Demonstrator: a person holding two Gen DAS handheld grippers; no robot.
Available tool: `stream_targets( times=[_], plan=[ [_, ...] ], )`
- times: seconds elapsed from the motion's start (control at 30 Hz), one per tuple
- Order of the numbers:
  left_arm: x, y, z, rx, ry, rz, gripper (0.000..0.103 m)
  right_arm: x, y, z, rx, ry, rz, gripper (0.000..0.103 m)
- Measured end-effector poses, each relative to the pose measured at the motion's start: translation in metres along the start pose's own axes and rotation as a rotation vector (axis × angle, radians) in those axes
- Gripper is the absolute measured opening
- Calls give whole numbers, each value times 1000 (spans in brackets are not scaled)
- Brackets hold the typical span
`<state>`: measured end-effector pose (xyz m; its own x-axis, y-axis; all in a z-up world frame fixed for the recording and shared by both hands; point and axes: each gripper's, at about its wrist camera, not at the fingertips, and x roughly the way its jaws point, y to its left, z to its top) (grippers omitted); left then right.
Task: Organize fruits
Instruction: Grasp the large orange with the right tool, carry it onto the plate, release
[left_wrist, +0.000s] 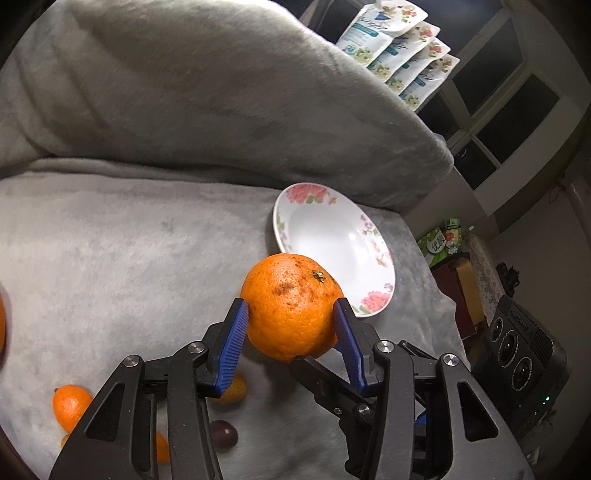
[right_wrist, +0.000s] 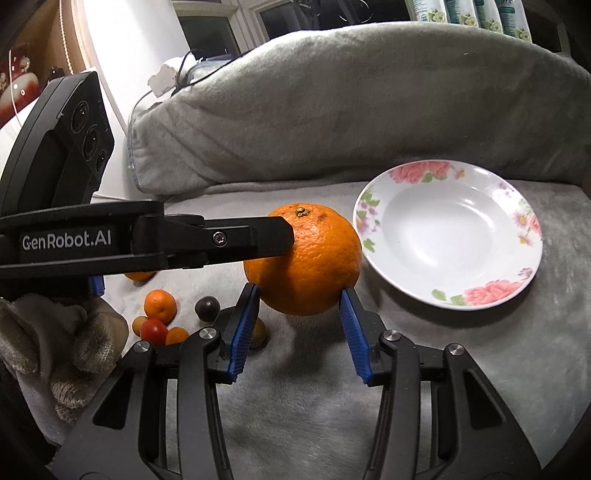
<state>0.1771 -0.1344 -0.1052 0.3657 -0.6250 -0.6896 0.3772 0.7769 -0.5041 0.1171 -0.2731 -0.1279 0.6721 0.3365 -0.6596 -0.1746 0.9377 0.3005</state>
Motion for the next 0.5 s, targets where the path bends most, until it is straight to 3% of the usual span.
stream_targets(
  times=[0.5],
  plan=[
    [19, -32, 7, 48, 22, -29, 46, -23, -33, 4, 58, -32, -36, 48]
  ],
)
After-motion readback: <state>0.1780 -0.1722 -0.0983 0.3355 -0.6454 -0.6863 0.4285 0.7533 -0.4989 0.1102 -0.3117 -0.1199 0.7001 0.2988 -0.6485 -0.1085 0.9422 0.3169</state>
